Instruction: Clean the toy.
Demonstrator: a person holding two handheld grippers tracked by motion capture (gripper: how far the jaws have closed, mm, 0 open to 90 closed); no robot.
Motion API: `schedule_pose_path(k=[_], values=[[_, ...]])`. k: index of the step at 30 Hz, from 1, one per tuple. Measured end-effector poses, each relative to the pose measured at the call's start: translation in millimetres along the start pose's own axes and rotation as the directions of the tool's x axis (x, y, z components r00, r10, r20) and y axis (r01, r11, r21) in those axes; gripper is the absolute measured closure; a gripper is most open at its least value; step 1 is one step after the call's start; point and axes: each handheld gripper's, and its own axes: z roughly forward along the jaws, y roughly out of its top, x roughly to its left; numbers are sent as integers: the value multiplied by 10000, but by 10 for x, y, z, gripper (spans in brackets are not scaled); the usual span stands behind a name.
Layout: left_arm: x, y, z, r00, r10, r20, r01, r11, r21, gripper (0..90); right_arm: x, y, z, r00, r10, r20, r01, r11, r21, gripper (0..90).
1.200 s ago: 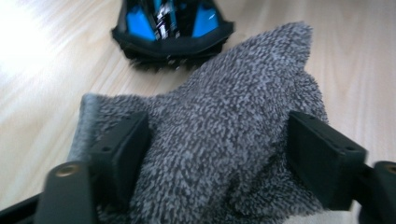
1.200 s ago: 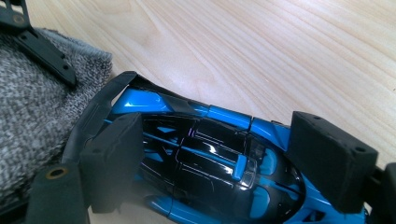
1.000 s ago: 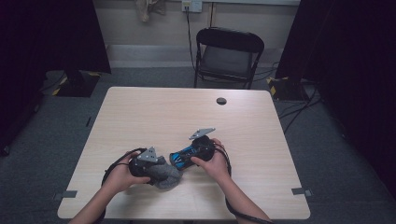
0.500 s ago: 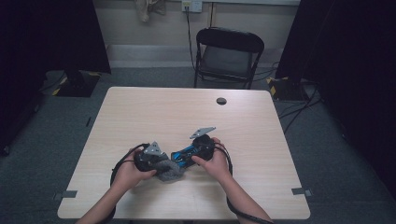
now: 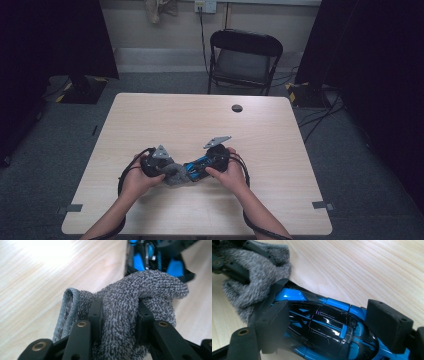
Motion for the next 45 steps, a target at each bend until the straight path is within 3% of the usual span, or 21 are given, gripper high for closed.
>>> schedule_pose_path(k=[10,21,24,30,35,37,40,45], values=[[160,29,52,9945,-866,-581,847,9958,-339,659,1,-15,0,10000,-34,-17,33,9999,-121,191],[255,64,49,9835,-1330,-1225,1258,9899,-649,666,0,-34,-2,10000,-23,-18,23,9997,-257,190],[281,52,1,9827,-1528,-1046,1458,9868,-711,672,1,-35,-1,10000,-52,-39,51,9996,-274,191],[161,-41,-171,9919,-1198,-430,1178,9919,-476,674,-3,-44,-2,10000,-16,-70,13,9995,-327,191],[32,-181,-306,9931,-1095,413,1119,9918,-613,674,0,-43,0,10000,-9,-52,7,9994,-332,191],[-34,-202,-312,9955,-796,519,820,9956,-444,674,6,-41,0,10000,-39,-39,38,9995,-316,191],[-140,-227,-273,9923,-795,949,829,9960,-328,674,6,-33,1,10000,-21,-40,20,9996,-271,191],[-200,-222,-214,9934,-671,935,694,9974,-211,673,16,-38,3,10000,-38,-35,37,9995,-315,191]])
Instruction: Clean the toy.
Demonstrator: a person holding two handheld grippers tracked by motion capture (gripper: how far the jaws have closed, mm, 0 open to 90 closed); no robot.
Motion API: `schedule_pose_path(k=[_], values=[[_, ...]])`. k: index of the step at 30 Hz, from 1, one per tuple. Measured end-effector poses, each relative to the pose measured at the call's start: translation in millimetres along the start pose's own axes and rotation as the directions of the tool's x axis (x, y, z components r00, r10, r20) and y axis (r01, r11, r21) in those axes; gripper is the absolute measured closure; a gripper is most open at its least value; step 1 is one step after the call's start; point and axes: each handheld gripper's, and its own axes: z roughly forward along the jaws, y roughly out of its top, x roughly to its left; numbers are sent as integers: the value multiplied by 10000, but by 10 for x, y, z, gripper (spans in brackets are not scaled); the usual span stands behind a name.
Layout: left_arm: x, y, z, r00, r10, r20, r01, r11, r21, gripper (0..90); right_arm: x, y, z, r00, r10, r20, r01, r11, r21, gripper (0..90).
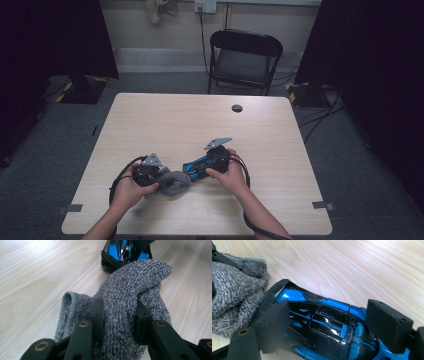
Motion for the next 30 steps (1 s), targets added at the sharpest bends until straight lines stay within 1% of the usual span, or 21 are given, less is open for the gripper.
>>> schedule_pose_path(k=[2,9,12,14,15,21,24,26,29,30], values=[[-11,17,21,9997,188,-127,-188,9998,40,673,7,-3,3,10000,-19,-3,19,10000,-31,191],[-3,83,109,9984,251,-507,-246,9996,104,671,9,-8,4,10000,-14,-22,14,10000,-75,192],[6,108,133,9979,198,-613,-193,9998,91,670,11,-9,4,10000,-8,-9,8,10000,-83,192],[13,118,139,9980,157,-605,-150,9998,109,670,11,-12,3,10000,-5,2,5,9999,-100,192],[20,122,138,9978,204,-633,-196,9997,131,670,12,-14,2,10000,24,-4,-24,9999,-106,192],[49,126,143,9979,41,-647,-37,10000,62,671,11,-24,2,10000,16,13,-16,9998,-197,192],[82,133,143,9976,-85,-681,88,10000,45,671,10,-36,0,10000,6,9,-6,9996,-275,191],[108,138,140,9968,-105,-787,107,9999,25,671,10,-36,1,10000,13,3,-13,9996,-279,191],[147,141,137,9960,-249,-856,248,9997,-18,671,10,-36,1,10000,4,3,-4,9996,-278,191],[160,144,137,9958,-233,-885,232,9997,-23,671,10,-39,1,10000,7,1,-7,9996,-295,191]])
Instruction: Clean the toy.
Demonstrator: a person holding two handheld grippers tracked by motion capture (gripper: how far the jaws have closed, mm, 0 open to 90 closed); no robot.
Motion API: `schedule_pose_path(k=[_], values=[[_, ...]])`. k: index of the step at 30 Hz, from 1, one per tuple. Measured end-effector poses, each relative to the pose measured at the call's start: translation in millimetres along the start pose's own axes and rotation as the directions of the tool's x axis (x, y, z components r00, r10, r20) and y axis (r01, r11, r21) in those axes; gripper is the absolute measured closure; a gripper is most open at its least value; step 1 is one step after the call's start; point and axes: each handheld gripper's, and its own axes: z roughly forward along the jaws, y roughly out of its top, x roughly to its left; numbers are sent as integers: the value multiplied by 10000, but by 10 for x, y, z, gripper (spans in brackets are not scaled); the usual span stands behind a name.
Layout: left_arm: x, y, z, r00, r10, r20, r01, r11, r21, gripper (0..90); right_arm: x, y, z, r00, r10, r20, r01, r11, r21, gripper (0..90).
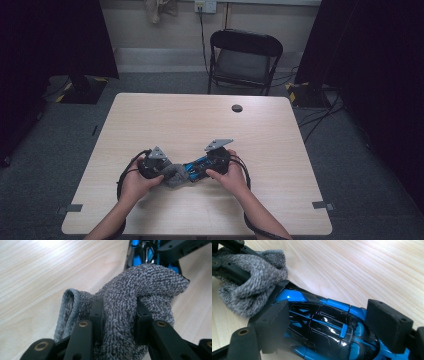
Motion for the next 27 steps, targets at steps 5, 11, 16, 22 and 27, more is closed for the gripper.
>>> schedule_pose_path(k=[5,11,16,22,27], values=[[74,16,6,9998,-204,-59,204,9998,10,672,0,-1,0,10000,8,-5,-8,10000,-6,191],[172,33,10,9989,-394,-263,394,9992,-13,671,0,-3,1,10000,6,-13,-6,10000,-31,191],[225,61,27,9979,-546,-351,545,9985,-39,672,1,-3,1,10000,2,-12,-3,10000,-27,191],[274,84,41,9965,-680,-479,677,9977,-77,672,-1,-5,2,10000,16,-23,-16,10000,-54,191],[305,85,26,9956,-786,-514,780,9969,-127,672,0,-7,3,10000,20,-23,-21,10000,-69,191]])
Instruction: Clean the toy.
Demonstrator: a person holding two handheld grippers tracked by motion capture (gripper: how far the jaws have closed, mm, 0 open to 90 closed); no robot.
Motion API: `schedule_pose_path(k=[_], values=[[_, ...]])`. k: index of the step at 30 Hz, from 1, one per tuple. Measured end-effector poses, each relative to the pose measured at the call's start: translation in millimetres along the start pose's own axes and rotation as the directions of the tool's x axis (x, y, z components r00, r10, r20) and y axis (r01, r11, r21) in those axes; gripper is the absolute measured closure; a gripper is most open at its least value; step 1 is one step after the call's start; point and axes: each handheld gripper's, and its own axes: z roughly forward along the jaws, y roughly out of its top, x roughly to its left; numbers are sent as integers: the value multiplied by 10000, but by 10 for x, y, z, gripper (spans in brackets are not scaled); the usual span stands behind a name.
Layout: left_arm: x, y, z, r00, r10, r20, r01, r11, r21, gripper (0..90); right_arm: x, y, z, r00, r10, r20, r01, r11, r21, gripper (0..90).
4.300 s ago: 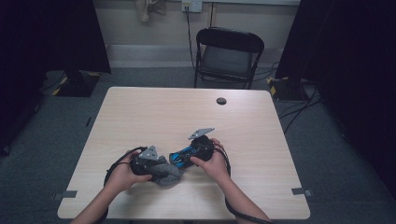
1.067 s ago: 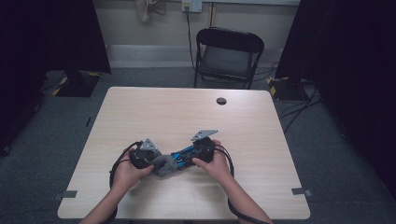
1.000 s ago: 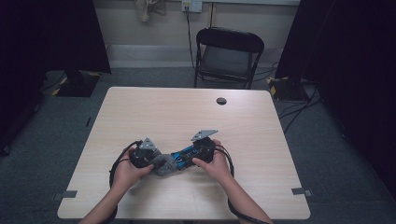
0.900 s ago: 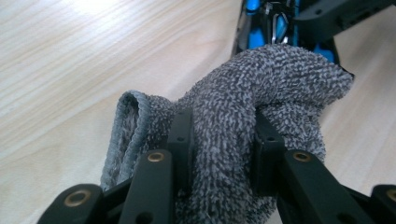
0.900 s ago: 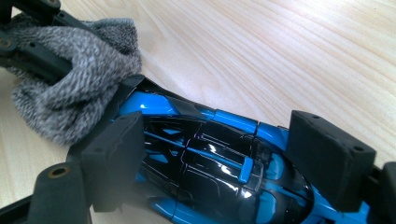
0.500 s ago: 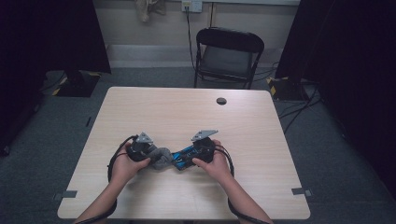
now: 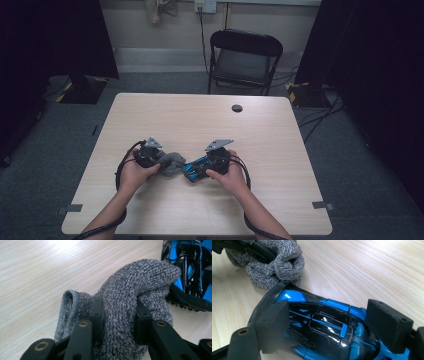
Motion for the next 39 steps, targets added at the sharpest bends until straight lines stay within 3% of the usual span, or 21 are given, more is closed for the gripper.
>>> schedule_pose_path(k=[7,12,18,21,26,33,36,39], values=[[17,-42,-153,9999,3,105,-2,9999,-109,672,0,-1,1,10000,10,-9,-10,10000,-9,191],[-28,-135,-287,9979,-17,642,34,9996,-266,672,2,0,1,10000,-4,-7,4,10000,-3,191],[-250,-281,-270,9889,292,1454,-274,9995,-140,671,4,10,2,10000,-9,-10,9,10000,69,191],[-367,-282,-192,9889,595,1358,-616,9980,110,671,8,12,6,10000,-36,-25,36,10000,63,191],[-436,-236,-118,9895,542,1336,-552,9985,37,669,19,13,9,10000,-48,-31,49,10000,59,191],[-434,-210,-83,9927,324,1166,-323,9995,-25,669,11,9,9,10000,-56,-64,57,10000,27,190],[-425,-185,-65,9935,698,899,-694,9976,-71,669,11,12,9,10000,-55,-55,55,10000,47,190],[-393,-159,-63,9950,715,699,-716,9974,-11,669,9,5,7,10000,-18,-45,19,10000,12,190]])
